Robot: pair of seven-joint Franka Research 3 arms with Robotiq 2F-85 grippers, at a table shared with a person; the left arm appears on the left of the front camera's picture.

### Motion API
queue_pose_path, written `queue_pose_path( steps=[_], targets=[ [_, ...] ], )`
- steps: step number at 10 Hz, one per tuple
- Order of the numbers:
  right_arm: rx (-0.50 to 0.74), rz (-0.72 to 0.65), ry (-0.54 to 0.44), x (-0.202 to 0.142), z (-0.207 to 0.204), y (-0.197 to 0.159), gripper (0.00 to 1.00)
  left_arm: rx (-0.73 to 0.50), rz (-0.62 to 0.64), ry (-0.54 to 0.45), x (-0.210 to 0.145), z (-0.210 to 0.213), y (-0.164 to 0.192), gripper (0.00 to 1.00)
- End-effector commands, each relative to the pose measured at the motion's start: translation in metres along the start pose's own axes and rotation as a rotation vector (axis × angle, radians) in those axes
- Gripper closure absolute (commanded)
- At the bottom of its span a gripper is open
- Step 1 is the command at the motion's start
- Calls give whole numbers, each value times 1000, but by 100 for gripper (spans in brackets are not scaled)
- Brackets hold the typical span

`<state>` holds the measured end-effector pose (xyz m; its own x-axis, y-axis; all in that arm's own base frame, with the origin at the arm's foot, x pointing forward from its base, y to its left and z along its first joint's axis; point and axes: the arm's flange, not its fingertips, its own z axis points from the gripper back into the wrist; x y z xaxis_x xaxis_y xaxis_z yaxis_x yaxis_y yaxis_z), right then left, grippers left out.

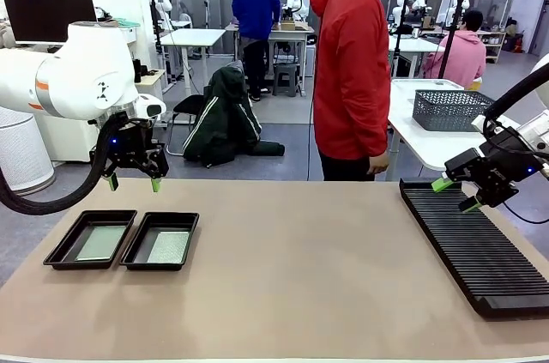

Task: Inspect and transfer BCBs to ESD trays.
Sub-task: Pick up the ESD tray and place it on the left side of the table.

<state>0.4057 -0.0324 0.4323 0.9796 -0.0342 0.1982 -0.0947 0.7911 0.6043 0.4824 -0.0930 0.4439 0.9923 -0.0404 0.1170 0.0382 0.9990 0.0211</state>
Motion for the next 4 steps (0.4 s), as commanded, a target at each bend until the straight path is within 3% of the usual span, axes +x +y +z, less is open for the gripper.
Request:
queue_pose_path(
  steps=[1,4],
  targets=[
    [1,-22,-6,-1,1,3,0,0,2,-4,1,0,1,0],
    [1,-22,-6,-1,1,3,0,0,2,-4,1,0,1,0]
  ],
)
